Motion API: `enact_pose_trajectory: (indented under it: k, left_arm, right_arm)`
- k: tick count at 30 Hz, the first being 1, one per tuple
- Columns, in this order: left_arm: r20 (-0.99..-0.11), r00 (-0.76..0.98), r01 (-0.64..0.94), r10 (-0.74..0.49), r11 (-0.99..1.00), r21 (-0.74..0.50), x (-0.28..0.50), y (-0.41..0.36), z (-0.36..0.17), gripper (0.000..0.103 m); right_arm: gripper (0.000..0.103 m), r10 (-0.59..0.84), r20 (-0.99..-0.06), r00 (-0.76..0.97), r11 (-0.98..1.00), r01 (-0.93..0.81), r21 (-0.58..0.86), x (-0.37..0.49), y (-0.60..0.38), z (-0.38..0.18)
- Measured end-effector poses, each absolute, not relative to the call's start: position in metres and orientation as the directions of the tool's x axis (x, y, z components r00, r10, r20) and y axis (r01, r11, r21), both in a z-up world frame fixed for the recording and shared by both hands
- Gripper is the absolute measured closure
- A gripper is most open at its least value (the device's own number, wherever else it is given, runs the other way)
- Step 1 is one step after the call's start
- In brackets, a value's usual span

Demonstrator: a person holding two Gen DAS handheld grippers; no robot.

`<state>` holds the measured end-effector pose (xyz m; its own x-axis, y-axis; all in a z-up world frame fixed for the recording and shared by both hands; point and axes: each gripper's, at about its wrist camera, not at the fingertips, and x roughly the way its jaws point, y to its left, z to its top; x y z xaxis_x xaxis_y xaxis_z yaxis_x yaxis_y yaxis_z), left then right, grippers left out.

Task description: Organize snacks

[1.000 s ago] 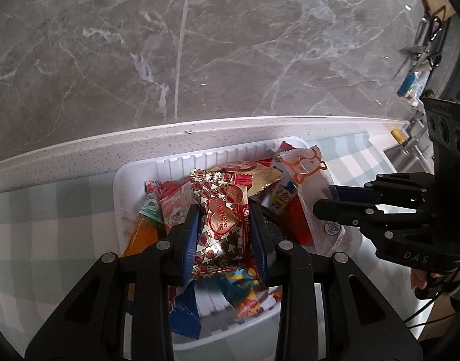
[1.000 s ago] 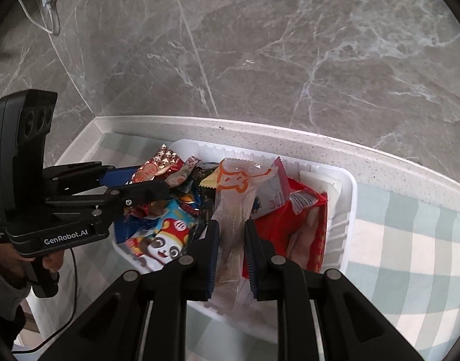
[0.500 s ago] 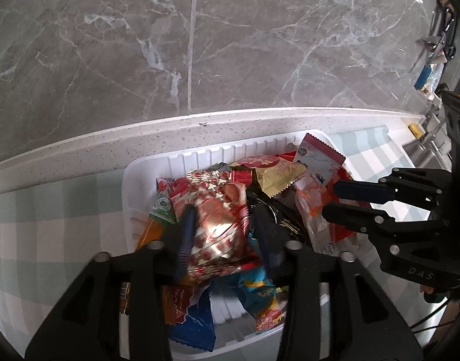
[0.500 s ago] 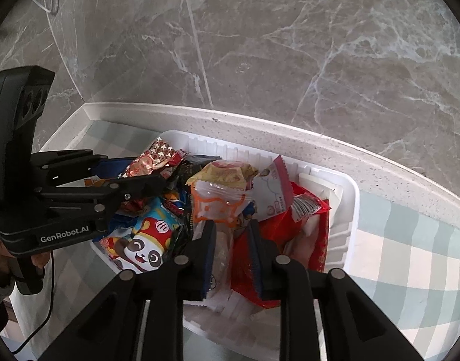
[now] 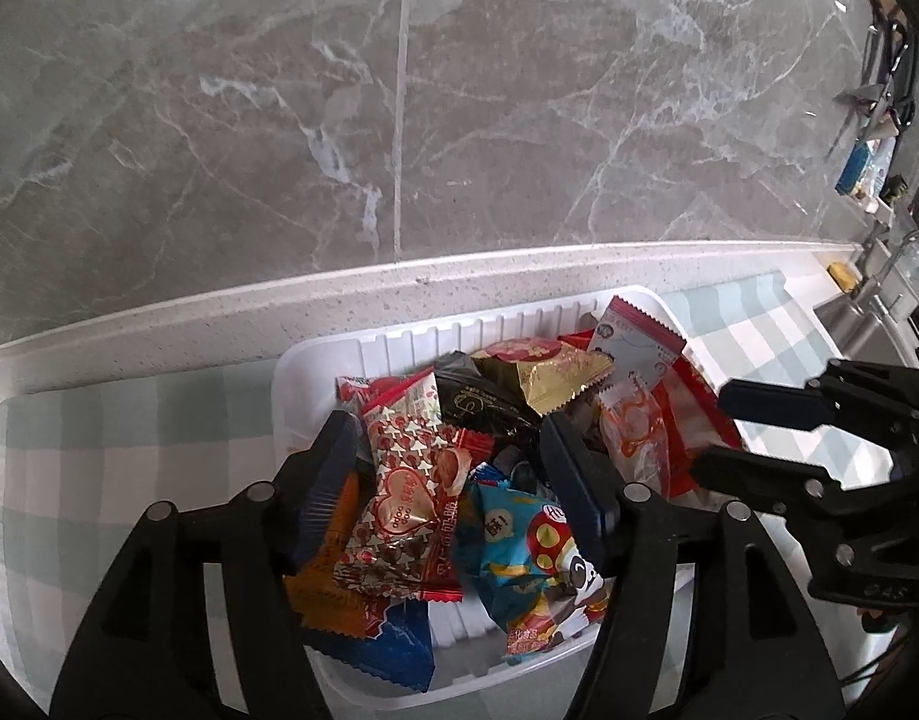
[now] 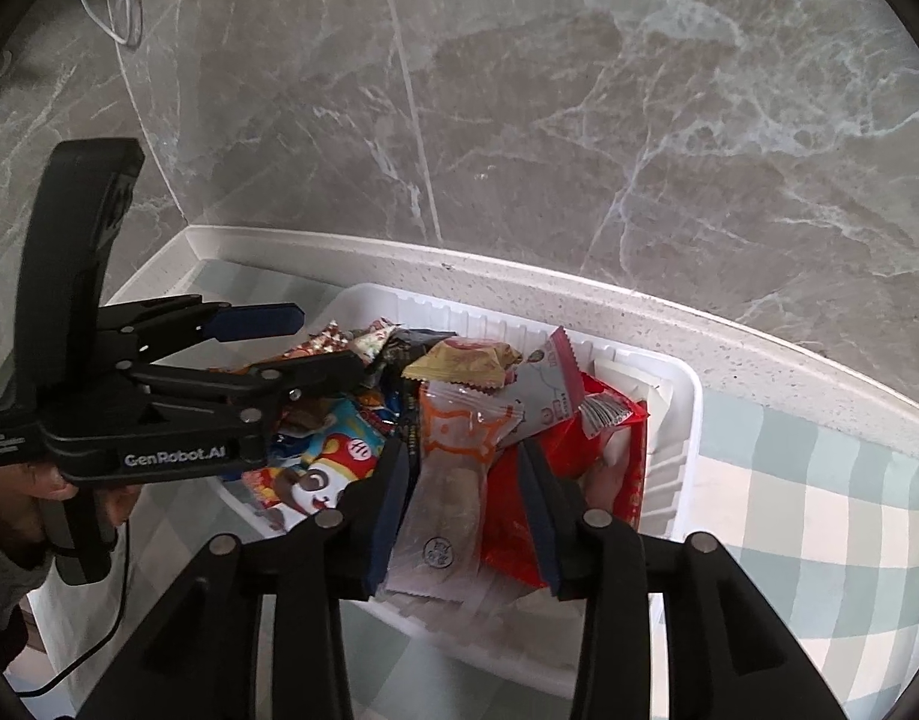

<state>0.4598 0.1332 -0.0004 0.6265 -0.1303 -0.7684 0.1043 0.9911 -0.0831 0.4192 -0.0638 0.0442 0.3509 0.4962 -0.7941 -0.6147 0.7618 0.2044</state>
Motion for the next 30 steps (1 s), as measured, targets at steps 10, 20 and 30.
enact_pose_trajectory:
  k: [10, 20, 30]
  left_arm:
    - [-0.73, 0.675, 0.082, -0.104, 0.994, -0.066, 0.437, 0.131, 0.031, 0.034]
    - [-0.691, 0.716, 0.074, -0.095, 0.995, -0.059, 0.405, 0.121, 0.065, 0.032]
    - [-0.617, 0.786, 0.04, -0.042, 0.999, -0.017, 0.37, 0.111, 0.104, 0.032]
  right_arm:
    - [0.058, 0.529, -0.763, 0.371, 0.765, -0.598, 0.239, 0.394, -0.077, 0.063]
    - [0.056, 0.543, -0.748, 0.381, 0.775, -0.57, 0.273, 0.367, -0.096, 0.078]
    - [0.055, 0.563, -0.725, 0.397, 0.779, -0.548, 0.305, 0.342, -0.116, 0.094]
